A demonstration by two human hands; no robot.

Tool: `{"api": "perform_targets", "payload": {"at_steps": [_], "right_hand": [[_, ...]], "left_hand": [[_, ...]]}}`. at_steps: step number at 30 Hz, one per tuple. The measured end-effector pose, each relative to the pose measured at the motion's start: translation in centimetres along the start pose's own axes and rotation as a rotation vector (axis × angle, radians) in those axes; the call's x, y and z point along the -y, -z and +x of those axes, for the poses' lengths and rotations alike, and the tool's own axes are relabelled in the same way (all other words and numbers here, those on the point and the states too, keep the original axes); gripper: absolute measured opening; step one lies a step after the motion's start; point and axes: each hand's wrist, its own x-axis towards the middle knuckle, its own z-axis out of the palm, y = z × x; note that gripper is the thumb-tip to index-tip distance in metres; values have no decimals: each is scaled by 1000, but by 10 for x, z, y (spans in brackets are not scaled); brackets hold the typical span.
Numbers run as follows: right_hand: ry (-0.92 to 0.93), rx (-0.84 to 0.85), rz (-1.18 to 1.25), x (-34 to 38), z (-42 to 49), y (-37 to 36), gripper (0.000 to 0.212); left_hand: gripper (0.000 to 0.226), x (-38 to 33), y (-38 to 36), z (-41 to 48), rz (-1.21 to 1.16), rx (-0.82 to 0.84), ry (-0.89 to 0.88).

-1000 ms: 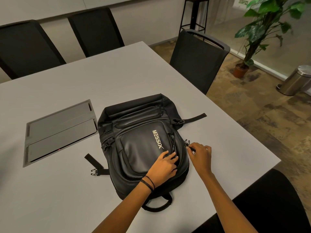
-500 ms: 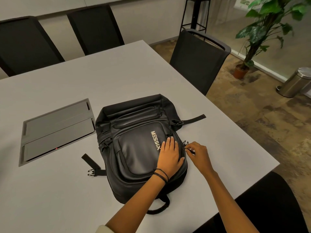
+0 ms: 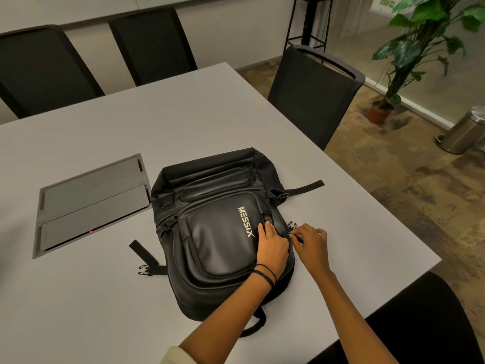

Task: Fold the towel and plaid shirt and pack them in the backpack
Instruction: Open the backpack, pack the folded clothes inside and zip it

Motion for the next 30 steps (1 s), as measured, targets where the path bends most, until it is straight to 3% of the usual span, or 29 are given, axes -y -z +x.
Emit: {"api": "perform_targets", "payload": {"at_steps": [17, 30], "right_hand": [[17, 64, -18, 9, 27, -6, 13], [45, 145, -3, 8, 48, -13, 14]], "left_hand": [[40, 15, 6, -8, -143, 0, -57], [41, 13, 3, -6, -119, 5, -82]]}}
